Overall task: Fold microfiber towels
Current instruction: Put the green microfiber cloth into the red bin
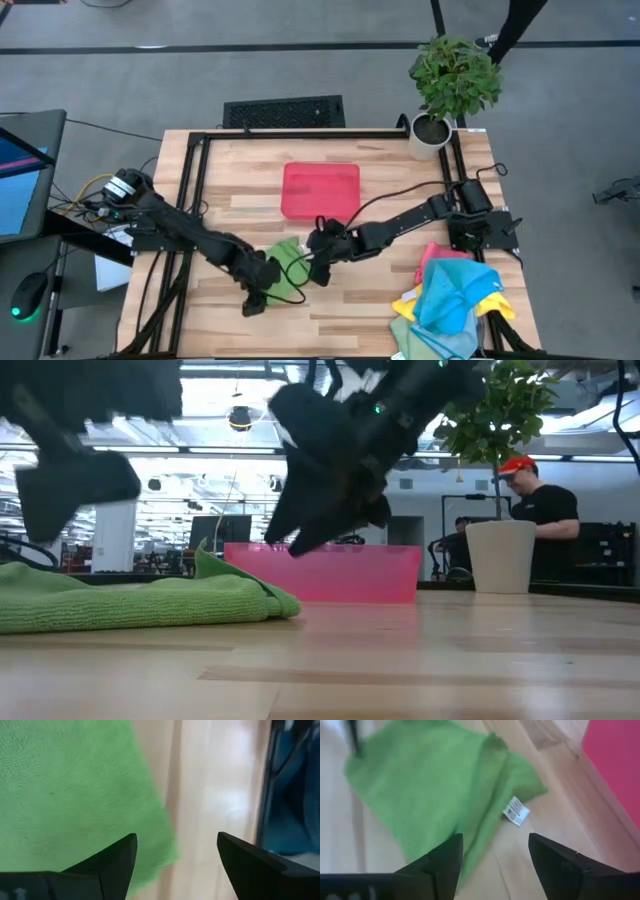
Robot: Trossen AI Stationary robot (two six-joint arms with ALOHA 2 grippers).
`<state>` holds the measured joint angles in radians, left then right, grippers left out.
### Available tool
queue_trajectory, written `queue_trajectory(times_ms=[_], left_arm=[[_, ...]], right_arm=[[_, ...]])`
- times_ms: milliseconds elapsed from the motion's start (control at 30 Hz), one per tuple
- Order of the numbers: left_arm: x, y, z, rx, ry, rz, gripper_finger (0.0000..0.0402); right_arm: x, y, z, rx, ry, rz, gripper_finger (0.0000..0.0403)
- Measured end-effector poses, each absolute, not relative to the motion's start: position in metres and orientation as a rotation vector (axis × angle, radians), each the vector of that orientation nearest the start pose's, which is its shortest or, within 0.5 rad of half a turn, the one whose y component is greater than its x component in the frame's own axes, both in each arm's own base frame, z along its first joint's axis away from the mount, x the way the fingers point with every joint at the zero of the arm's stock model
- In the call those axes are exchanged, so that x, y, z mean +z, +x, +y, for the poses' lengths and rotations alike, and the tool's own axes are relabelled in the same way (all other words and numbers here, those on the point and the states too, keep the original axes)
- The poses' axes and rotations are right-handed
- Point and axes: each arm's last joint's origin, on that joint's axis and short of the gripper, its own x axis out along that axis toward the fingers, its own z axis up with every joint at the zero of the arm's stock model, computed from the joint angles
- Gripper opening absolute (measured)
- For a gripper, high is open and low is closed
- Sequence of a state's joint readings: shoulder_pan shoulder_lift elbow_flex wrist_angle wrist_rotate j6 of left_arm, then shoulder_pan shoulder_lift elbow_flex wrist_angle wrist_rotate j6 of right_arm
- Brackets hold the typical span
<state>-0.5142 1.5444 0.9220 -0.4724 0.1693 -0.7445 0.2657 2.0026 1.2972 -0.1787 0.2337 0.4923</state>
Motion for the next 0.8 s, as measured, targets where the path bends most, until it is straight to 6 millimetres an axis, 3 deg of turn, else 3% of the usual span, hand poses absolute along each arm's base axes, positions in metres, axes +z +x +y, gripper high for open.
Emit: queue_trajectory(times_ms=[267, 400, 600, 800], left_arm=[[0.201, 0.222, -0.189, 0.252, -0.639, 1.129, 0.027], [0.2, 0.2, -0.206, 0.416, -0.742, 1.023, 0.027], [0.189, 0.166, -0.217, 0.644, -0.958, 0.789, 0.027], [0.161, 0.157, -0.226, 0.738, -1.103, 0.641, 0.027]], right_arm=[[0.151, 0.416, 0.107, -0.146, 0.25, 0.749, 0.0255], [0.135, 0.416, 0.1, -0.16, 0.276, 0.799, 0.0255], [0.131, 0.423, 0.098, -0.151, 0.304, 0.761, 0.0255], [0.124, 0.423, 0.098, -0.167, 0.299, 0.771, 0.0255]])
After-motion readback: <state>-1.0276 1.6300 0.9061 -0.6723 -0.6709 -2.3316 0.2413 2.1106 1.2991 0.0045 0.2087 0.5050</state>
